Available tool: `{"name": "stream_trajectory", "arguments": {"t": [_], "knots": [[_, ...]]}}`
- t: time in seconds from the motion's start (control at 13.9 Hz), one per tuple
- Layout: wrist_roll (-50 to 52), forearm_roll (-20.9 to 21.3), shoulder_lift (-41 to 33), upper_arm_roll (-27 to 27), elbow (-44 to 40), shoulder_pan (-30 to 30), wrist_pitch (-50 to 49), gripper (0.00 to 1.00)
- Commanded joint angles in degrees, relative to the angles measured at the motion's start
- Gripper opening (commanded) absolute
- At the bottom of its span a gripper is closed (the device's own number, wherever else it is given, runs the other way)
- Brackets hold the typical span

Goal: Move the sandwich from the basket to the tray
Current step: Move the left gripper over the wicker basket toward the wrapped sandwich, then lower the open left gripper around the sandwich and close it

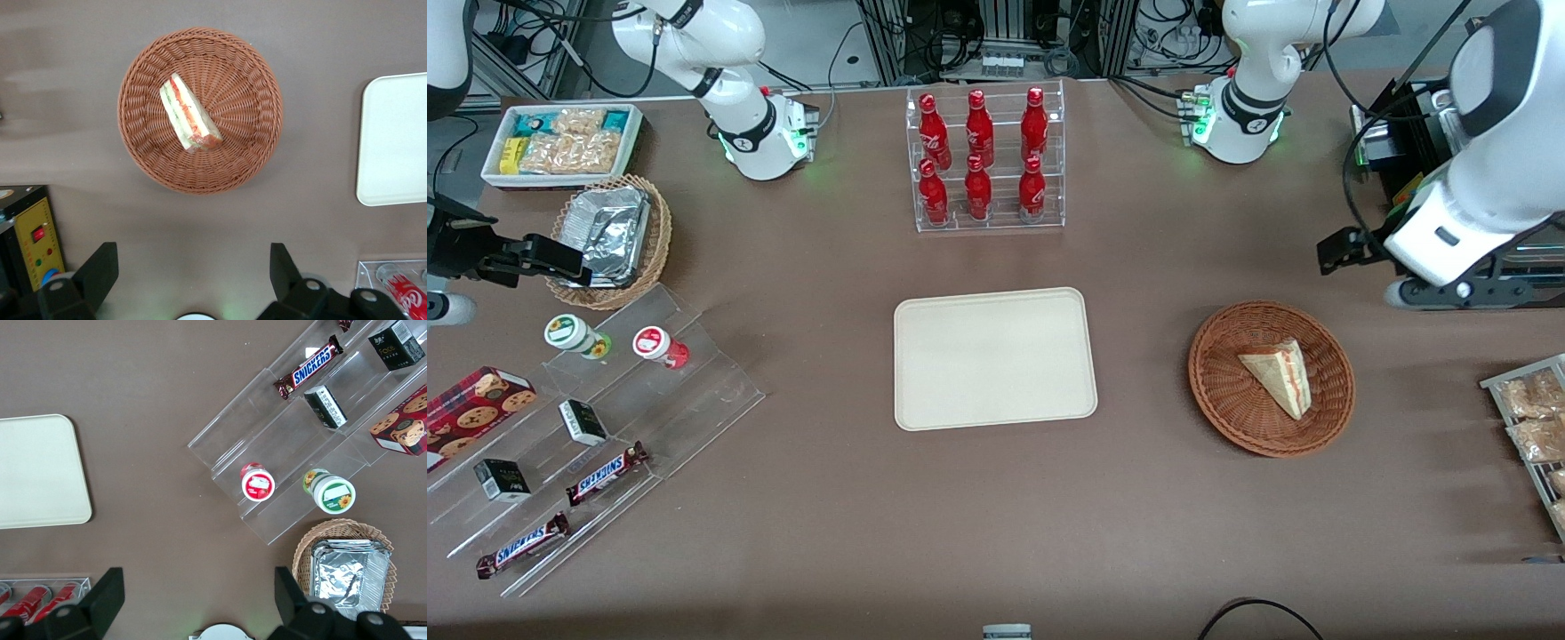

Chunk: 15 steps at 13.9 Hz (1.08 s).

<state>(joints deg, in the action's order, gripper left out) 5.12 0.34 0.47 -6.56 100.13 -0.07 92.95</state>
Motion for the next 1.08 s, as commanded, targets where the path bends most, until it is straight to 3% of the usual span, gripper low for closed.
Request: {"name": "stream_trajectory", "arguments": {"t": [0.0, 0.65, 1.01], "knots": [[-0.29, 0.62, -0.39, -0.21, 6.1, 0.24, 6.51, 1.0], [0.32, 0.62, 4.8, -0.21, 21.49, 0.24, 30.07, 1.0], [7.78, 0.1, 6.38, -0.12, 23.09, 1.3, 33.6, 1.0]]}}
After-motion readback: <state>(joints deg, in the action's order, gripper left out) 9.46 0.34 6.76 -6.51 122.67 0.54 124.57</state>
